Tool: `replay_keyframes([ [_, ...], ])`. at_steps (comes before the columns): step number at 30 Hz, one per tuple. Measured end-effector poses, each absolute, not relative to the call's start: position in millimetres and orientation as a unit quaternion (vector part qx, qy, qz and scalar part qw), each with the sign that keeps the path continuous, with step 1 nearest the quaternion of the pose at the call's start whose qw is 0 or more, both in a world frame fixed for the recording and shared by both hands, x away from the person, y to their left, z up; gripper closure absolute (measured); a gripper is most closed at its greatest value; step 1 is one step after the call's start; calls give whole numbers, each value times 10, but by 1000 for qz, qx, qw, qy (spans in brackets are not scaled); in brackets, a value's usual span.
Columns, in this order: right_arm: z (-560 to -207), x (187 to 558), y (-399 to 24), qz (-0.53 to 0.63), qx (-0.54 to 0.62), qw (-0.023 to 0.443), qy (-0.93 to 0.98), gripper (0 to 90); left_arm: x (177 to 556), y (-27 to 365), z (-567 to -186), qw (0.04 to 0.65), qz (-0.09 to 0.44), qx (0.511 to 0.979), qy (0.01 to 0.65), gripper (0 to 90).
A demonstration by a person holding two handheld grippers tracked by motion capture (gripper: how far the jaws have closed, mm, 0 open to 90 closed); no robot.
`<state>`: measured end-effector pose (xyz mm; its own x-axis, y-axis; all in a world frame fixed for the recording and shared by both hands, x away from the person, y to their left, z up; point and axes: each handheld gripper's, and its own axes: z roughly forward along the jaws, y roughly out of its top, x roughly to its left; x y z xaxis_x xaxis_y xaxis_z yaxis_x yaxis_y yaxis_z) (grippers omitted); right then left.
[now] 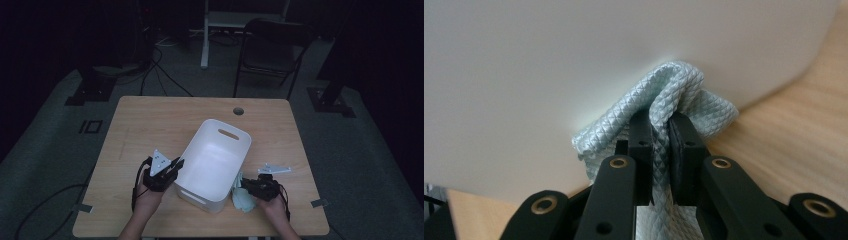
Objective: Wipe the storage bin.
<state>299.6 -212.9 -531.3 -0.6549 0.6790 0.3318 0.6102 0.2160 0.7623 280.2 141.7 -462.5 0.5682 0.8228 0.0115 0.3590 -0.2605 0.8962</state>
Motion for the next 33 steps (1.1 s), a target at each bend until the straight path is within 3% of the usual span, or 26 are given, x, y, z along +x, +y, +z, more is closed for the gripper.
replay_keyframes([
  [7,-5425,3033,-2117,453,431,21,780,822,2799,1413,-4625,462,254,751,398,824],
  [18,-4783,2530,-2103,556,344,25,756,819,2801,1389,-4627,465,250,750,398,826],
  [33,-5141,2712,-2084,503,385,31,773,819,2792,1371,-4627,465,250,750,400,825],
])
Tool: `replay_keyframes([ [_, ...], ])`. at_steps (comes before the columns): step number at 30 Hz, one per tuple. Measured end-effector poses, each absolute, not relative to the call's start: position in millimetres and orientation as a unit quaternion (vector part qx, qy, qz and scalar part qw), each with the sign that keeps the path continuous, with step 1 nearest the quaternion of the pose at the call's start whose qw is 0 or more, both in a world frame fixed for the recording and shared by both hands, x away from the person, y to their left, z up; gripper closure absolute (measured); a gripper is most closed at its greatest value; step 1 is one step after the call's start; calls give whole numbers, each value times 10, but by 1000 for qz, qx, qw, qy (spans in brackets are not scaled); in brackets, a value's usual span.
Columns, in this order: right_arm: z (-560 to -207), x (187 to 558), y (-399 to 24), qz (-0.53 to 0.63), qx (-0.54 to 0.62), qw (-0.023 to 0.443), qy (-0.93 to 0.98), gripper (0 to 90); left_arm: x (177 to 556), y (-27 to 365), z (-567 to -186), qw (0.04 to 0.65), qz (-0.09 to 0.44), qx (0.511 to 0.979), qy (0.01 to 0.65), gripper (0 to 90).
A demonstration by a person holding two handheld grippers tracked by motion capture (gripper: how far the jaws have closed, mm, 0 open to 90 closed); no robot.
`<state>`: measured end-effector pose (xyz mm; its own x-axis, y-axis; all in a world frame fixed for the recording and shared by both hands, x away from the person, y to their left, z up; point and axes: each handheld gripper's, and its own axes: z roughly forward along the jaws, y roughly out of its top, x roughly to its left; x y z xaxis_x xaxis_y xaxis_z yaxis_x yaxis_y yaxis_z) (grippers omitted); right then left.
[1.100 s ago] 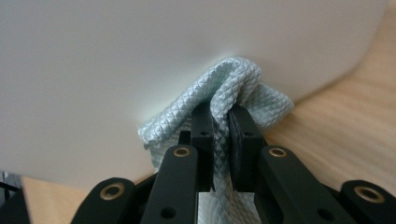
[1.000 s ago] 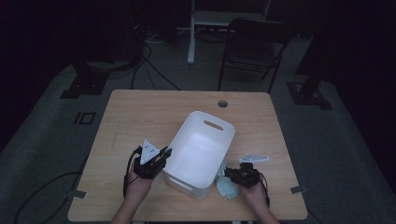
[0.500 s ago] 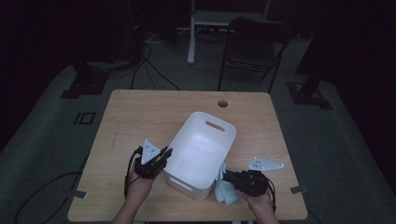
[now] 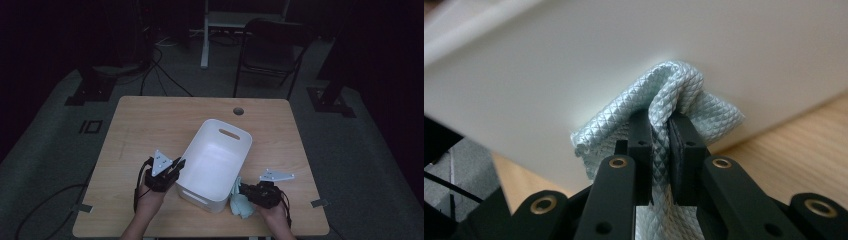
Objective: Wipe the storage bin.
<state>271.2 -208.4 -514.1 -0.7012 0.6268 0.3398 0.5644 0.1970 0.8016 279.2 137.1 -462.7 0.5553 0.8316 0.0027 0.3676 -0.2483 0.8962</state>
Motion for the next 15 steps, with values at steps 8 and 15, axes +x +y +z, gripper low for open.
replay_keyframes([
  [8,-5375,2804,-2080,474,417,8,776,819,2783,1361,-4628,462,255,745,408,825],
  [15,-5398,2766,-2044,462,420,-1,781,820,2780,1356,-4627,460,258,744,410,826],
])
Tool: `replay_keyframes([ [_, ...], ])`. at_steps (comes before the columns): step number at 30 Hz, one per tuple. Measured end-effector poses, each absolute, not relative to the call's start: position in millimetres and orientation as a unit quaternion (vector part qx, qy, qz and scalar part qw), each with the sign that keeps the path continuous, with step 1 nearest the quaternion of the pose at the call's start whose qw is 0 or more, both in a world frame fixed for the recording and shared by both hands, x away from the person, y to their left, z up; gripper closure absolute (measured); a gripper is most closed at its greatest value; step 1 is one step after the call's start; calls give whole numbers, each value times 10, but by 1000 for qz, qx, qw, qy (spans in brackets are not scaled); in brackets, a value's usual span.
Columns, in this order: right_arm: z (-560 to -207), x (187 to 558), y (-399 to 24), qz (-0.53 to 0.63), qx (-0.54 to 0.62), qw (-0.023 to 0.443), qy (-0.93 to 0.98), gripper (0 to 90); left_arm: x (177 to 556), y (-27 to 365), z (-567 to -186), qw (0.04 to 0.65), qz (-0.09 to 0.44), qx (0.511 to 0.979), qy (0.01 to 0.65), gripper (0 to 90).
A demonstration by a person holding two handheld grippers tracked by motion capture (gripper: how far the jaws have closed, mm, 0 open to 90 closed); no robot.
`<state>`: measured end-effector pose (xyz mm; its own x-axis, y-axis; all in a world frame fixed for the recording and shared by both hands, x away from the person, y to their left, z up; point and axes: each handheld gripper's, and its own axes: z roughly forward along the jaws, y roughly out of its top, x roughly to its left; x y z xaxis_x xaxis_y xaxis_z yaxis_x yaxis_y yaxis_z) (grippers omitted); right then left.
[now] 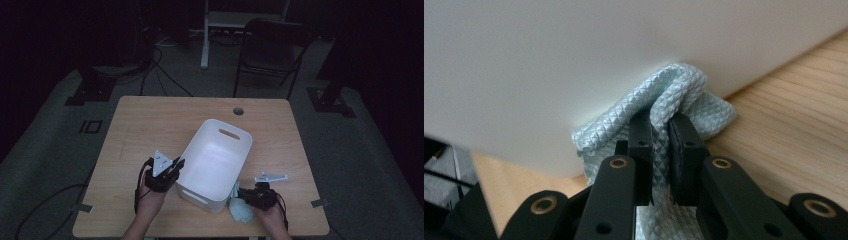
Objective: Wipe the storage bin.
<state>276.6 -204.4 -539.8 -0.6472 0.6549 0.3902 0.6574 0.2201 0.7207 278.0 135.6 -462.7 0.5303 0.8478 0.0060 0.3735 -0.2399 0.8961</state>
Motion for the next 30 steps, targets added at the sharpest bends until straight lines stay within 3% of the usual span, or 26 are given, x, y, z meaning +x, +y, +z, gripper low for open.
replay_keyframes([
  [4,-5187,2611,-2050,-497,-394,19,-773,819,2784,1356,-4625,460,257,746,408,826],
  [12,-4773,2231,-1993,-574,-336,7,-747,814,2775,1338,-4622,458,256,749,405,831],
  [30,-5160,2471,-1988,-513,-400,-15,-759,820,2778,1343,-4624,462,249,752,399,829],
])
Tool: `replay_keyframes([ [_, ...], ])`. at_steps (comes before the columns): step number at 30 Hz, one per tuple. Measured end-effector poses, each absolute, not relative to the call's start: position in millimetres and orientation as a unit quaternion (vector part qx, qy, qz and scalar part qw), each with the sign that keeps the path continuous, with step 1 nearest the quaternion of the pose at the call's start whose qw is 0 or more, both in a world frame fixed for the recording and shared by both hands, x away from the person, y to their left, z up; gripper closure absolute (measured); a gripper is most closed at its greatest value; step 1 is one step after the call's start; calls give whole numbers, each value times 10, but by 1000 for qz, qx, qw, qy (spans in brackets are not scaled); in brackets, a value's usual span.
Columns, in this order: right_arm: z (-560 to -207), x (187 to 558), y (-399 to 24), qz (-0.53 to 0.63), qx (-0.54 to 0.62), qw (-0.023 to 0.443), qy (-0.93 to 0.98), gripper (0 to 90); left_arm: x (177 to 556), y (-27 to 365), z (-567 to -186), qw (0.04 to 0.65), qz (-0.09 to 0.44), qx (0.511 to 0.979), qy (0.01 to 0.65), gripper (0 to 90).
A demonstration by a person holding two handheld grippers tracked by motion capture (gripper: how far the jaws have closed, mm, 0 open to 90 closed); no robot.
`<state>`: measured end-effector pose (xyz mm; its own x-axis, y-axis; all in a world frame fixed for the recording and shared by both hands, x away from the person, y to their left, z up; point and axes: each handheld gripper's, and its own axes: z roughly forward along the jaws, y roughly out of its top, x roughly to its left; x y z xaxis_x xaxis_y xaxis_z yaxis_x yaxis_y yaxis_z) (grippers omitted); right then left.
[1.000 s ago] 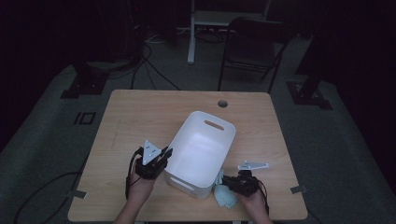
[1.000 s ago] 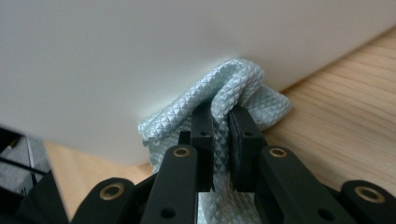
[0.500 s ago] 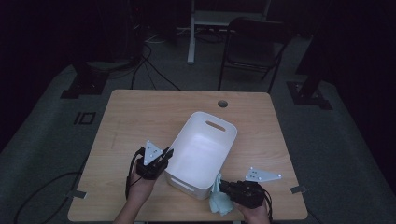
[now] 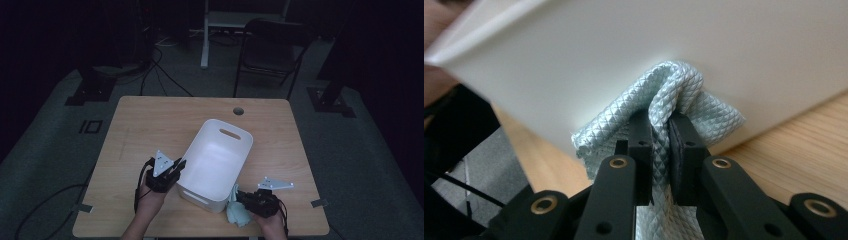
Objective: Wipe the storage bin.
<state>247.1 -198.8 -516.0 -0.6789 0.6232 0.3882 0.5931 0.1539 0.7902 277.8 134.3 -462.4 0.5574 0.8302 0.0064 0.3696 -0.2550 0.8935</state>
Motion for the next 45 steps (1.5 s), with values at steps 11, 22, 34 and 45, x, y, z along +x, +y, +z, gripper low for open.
replay_keyframes([
  [11,-5377,2747,-2055,475,443,8,761,821,2778,1345,-4626,463,249,748,405,814],
  [22,-5164,2886,-2272,517,456,35,724,820,2800,1430,-4599,484,234,746,393,644],
  [34,-5014,2896,-2713,534,489,69,687,819,2711,1383,-4522,495,207,754,379,485],
  [45,-4981,2927,-2883,537,506,84,670,819,2412,1250,-4547,494,190,771,355,408],
])
